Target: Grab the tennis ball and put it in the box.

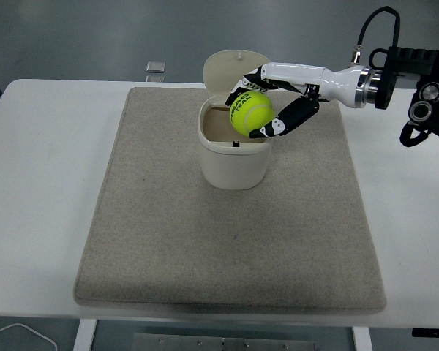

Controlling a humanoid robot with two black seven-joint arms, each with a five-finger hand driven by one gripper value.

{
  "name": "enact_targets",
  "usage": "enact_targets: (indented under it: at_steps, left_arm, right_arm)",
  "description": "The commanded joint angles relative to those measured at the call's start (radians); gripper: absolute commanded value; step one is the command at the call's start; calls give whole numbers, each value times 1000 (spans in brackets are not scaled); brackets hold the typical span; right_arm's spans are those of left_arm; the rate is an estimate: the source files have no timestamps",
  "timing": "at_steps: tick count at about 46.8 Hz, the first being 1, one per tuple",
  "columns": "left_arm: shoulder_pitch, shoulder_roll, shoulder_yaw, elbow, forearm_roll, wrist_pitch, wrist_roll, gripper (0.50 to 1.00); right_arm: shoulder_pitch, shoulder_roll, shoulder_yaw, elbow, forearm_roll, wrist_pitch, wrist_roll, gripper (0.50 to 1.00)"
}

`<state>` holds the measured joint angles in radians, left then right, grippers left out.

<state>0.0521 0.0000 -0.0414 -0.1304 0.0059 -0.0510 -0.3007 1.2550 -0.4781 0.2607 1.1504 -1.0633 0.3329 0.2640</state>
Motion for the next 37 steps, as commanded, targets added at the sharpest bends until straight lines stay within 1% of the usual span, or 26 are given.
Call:
enact_targets:
  at_steps: [1,6,15,19,31,33,35,37]
  left_arm:
    - [0,0,0,0,-1,0,0,992]
    - [0,0,0,0,0,-1,0,992]
    - [0,0,0,0,0,0,0,992]
    - [0,0,0,0,0,0,0,992]
    - [0,0,0,0,0,0,0,992]
    - [0,0,0,0,-1,-1,0,992]
    - [0,0,0,0,0,0,0,992]
    - [0,0,0,0,0,-1,0,992]
  right_arm:
    - [1,-1,0,0,0,0,-5,809]
    - [1,-1,0,0,0,-2,-5,821]
    - [0,1,0,-1,0,-2,-5,827]
    - [0,0,0,-1,0,-2,-5,852]
    - [-8,0,0,-1,2,-2,-5,862]
    - [-8,-1,0,-1,2,-2,-5,874]
    - [-8,-1,0,-1,3,-2,-5,903]
    - [-8,-1,0,-1,3,-2,-5,911]
